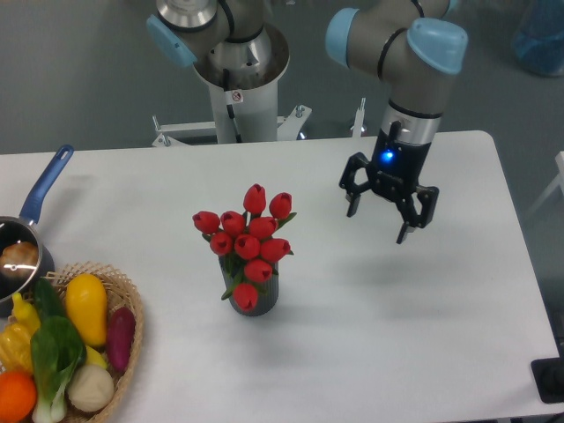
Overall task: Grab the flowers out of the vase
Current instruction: 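Move the open gripper toward the red tulip stems above the vase, then close the gripper around the tulip stems below the blooms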
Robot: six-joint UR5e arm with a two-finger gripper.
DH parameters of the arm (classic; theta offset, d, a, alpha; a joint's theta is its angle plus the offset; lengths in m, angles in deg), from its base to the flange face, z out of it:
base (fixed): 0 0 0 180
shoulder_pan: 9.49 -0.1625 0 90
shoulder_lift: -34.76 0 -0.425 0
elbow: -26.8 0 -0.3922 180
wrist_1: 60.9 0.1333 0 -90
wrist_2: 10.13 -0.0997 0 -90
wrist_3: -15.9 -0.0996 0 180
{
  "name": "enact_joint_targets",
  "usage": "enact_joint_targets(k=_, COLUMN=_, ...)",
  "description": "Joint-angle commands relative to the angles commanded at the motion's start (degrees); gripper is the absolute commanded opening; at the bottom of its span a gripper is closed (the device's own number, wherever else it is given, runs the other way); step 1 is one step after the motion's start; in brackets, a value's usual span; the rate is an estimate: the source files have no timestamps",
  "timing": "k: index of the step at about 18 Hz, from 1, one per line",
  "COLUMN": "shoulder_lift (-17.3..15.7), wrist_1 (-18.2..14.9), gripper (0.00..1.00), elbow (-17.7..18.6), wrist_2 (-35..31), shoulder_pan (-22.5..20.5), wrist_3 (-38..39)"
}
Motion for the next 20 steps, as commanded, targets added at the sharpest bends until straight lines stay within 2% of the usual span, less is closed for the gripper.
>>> enact_joint_targets(k=3, shoulder_lift=-0.09, wrist_1=0.09, gripper=1.00, elbow=0.10, wrist_2=0.61, shoulder_pan=3.25, wrist_3=2.88)
enact_joint_targets(k=5, shoulder_lift=0.09, wrist_1=0.18, gripper=1.00, elbow=-1.04, wrist_2=2.71, shoulder_pan=5.10, wrist_3=7.10)
enact_joint_targets(k=7, shoulder_lift=0.17, wrist_1=0.09, gripper=1.00, elbow=-1.31, wrist_2=5.35, shoulder_pan=5.81, wrist_3=7.82)
enact_joint_targets(k=11, shoulder_lift=0.17, wrist_1=0.00, gripper=1.00, elbow=-0.61, wrist_2=9.31, shoulder_pan=6.77, wrist_3=8.00)
enact_joint_targets(k=15, shoulder_lift=0.70, wrist_1=0.00, gripper=1.00, elbow=-0.52, wrist_2=10.28, shoulder_pan=7.04, wrist_3=8.70)
enact_joint_targets(k=20, shoulder_lift=2.45, wrist_1=0.09, gripper=0.99, elbow=-0.61, wrist_2=19.59, shoulder_pan=6.25, wrist_3=8.61)
